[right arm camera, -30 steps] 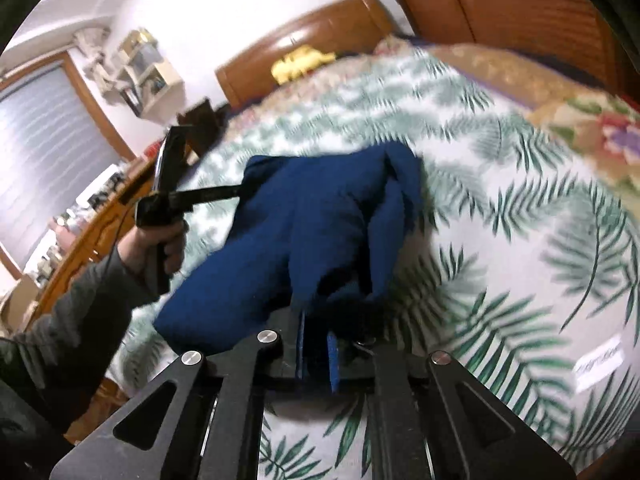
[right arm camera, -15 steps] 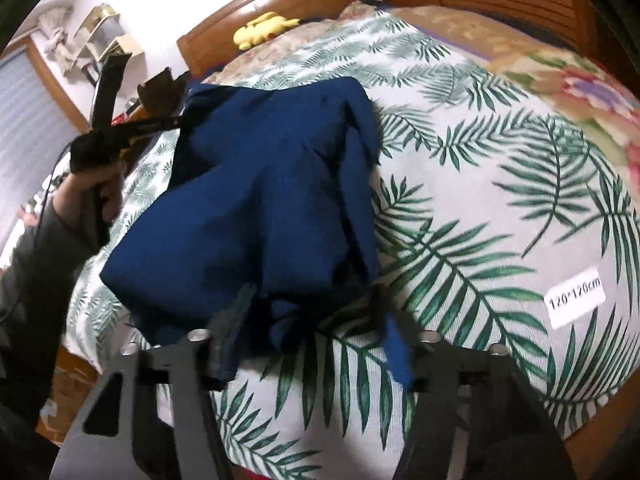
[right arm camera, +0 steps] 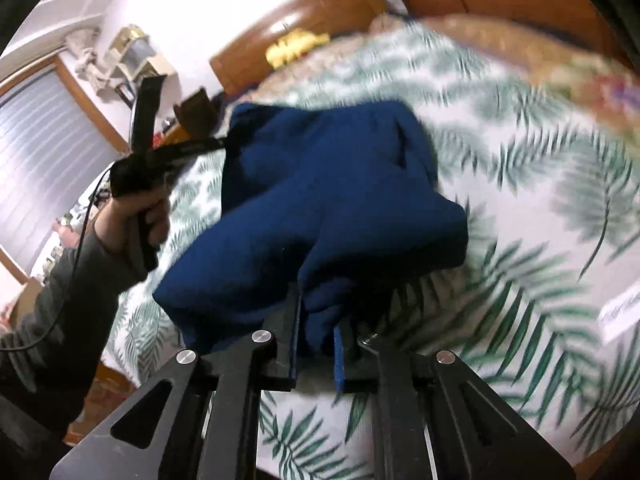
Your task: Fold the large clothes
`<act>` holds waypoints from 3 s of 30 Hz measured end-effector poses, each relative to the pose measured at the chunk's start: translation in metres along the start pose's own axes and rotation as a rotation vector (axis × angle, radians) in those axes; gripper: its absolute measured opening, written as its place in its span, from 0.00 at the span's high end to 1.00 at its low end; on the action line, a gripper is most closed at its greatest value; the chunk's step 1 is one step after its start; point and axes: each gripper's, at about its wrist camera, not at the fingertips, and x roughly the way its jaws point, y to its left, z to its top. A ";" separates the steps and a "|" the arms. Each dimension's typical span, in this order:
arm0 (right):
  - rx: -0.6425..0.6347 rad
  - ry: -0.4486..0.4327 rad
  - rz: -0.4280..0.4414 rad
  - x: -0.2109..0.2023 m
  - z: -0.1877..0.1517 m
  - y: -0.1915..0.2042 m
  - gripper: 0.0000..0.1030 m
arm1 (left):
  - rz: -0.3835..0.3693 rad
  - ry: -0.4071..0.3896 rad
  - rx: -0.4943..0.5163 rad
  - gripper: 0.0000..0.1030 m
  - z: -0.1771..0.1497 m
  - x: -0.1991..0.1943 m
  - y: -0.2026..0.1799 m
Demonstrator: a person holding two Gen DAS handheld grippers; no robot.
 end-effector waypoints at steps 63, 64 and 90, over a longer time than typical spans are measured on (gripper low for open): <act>-0.008 -0.185 -0.690 -0.184 0.056 -0.129 0.28 | -0.262 -0.198 0.174 0.67 -0.003 -0.131 -0.171; -0.018 -0.189 -0.674 -0.181 0.057 -0.120 0.27 | -0.256 -0.198 0.167 0.67 -0.007 -0.136 -0.167; -0.260 -0.076 -0.365 -0.017 0.032 0.067 0.12 | 0.005 -0.017 -0.102 0.66 -0.128 -0.145 -0.028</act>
